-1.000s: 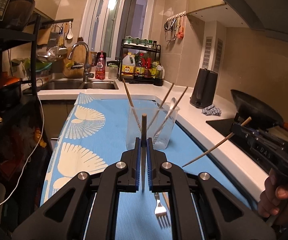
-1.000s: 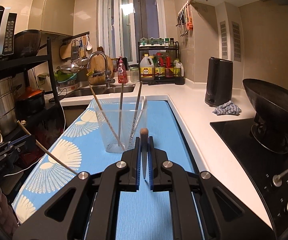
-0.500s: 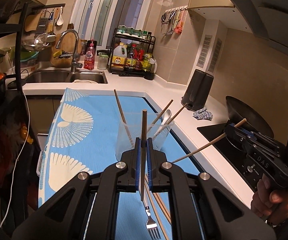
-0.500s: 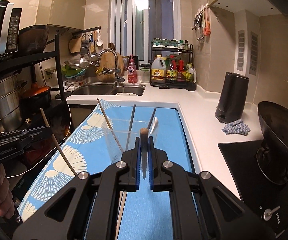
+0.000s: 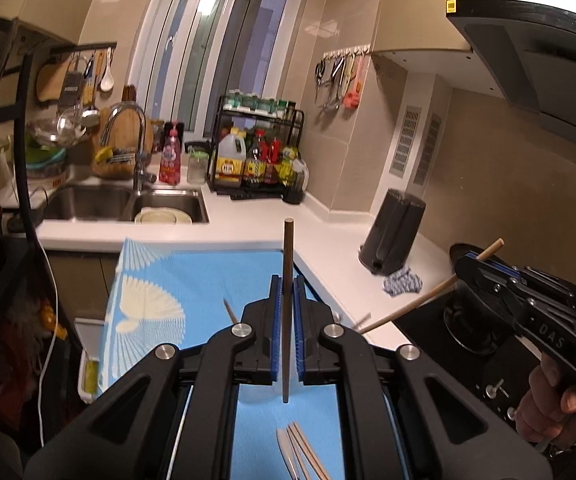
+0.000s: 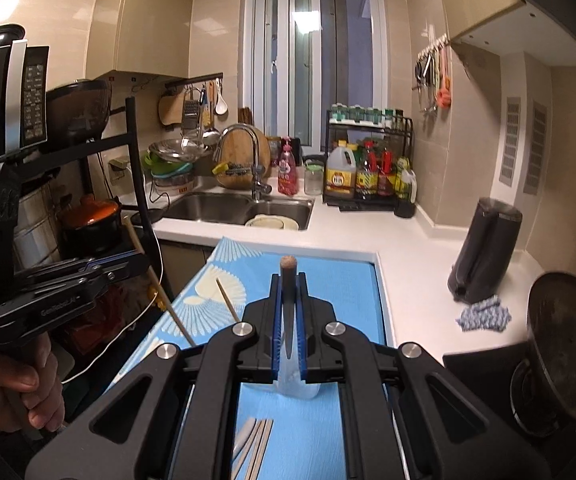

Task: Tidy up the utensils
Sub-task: 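Lift both chopsticks and carry them toward the clear container, then lower both chopsticks into the container and open both tools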

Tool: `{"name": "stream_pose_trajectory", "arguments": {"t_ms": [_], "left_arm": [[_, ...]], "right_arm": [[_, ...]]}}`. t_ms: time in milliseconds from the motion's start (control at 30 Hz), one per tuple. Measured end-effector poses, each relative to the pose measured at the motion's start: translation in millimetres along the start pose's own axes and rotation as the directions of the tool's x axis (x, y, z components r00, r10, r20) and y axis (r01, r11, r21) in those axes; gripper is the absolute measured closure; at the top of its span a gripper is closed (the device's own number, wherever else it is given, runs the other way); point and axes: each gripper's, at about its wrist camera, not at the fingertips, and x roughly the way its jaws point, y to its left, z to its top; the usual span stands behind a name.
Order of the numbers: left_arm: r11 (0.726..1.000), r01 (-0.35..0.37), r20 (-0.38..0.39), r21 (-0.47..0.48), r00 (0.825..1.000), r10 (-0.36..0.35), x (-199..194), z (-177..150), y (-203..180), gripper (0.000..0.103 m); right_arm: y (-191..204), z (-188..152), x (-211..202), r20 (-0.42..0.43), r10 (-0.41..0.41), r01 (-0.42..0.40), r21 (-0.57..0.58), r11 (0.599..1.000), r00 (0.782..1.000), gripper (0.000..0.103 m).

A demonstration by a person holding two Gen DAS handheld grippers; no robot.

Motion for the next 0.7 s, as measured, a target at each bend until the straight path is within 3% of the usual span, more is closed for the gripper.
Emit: {"name": "stream_pose_trajectory", "arguments": {"t_ms": [167, 300, 700], "left_arm": [[1.000, -0.013, 0.037, 0.010, 0.999, 0.012, 17.1, 24.8, 1.7, 0.097], [1.000, -0.026, 0.025, 0.005, 0.999, 0.025, 44.3, 25.1, 9.2, 0.097], [0.995, -0.065, -0.146, 0.075, 0.986, 0.076, 109.3, -32.2, 10.4, 0.097]], "right_arm": [[-5.9, 14.0, 20.6, -0.013, -0.021, 0.021, 0.003, 1.000, 1.000, 0.097], [-10.3, 7.0, 48.7, -0.063, -0.031, 0.031, 0.007, 0.999, 0.998, 0.097], [-7.1, -44.2, 126.1, -0.247, -0.007, 0.011, 0.015, 1.000, 0.969, 0.096]]}}
